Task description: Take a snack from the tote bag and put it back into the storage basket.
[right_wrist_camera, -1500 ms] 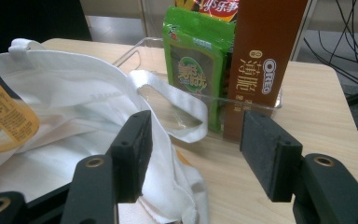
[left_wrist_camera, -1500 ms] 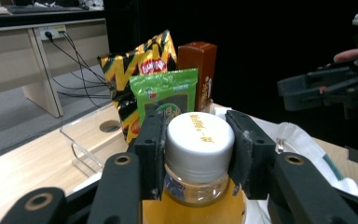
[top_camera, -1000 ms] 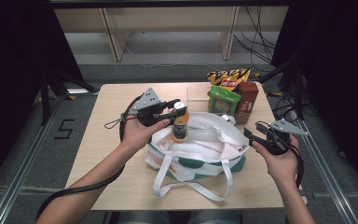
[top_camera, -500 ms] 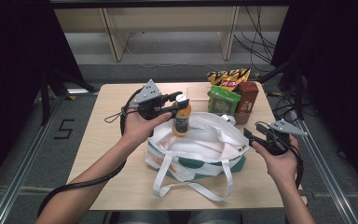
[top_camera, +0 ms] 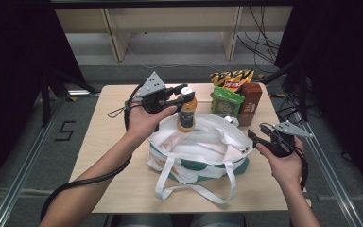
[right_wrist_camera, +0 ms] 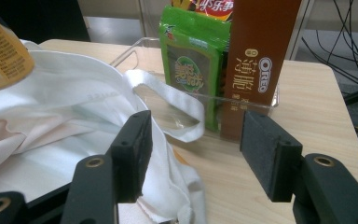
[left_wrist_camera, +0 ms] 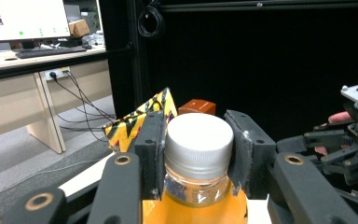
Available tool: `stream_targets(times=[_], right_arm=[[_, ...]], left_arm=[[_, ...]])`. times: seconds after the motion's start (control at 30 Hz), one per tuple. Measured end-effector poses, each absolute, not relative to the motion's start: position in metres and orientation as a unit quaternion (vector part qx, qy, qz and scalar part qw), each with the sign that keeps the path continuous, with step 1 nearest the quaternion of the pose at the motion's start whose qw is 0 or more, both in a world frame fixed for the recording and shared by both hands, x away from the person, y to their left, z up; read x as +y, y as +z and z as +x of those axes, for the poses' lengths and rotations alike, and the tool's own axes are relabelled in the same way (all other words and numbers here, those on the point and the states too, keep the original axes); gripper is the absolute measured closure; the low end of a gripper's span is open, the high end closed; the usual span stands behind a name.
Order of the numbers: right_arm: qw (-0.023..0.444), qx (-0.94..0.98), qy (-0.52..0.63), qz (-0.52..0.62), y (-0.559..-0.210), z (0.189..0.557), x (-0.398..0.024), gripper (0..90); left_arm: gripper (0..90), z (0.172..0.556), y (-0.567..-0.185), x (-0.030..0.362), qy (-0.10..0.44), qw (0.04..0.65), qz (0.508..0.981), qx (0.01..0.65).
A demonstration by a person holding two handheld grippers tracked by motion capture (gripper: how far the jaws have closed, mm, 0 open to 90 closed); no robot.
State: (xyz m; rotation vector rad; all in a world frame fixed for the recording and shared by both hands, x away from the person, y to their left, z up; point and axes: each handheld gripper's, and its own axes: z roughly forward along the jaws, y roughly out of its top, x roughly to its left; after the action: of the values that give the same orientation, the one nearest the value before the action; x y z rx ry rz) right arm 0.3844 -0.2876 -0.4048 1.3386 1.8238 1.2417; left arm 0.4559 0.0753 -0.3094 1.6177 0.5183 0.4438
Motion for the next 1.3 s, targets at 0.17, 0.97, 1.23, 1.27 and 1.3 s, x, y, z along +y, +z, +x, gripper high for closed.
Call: stream_targets(times=[0.17,0.97,1.23,1.27,1.3], right_arm=[[0.275,0.671,0.466,0.507,-0.405,0.384,-0.287,44.5],[0.280,0.677,0.463,0.499,-0.406,0.385,-0.290,44.5],[0.279,0.676,0.464,0.500,-0.405,0.385,-0.289,44.5],[0.280,0.676,0.464,0.499,-0.405,0.385,-0.290,44.6],[0.275,0.670,0.465,0.510,-0.405,0.384,-0.288,44.5]], left_arm=[[59.1,0.459,-0.303,0.072,0.197,0.642,0.707,0.221],[59.1,0.475,-0.284,0.063,0.200,0.653,0.696,0.222],[59.1,0.482,-0.278,0.056,0.198,0.659,0.692,0.218],[59.2,0.483,-0.278,0.055,0.197,0.659,0.692,0.218],[59.1,0.484,-0.278,0.054,0.197,0.659,0.693,0.218]])
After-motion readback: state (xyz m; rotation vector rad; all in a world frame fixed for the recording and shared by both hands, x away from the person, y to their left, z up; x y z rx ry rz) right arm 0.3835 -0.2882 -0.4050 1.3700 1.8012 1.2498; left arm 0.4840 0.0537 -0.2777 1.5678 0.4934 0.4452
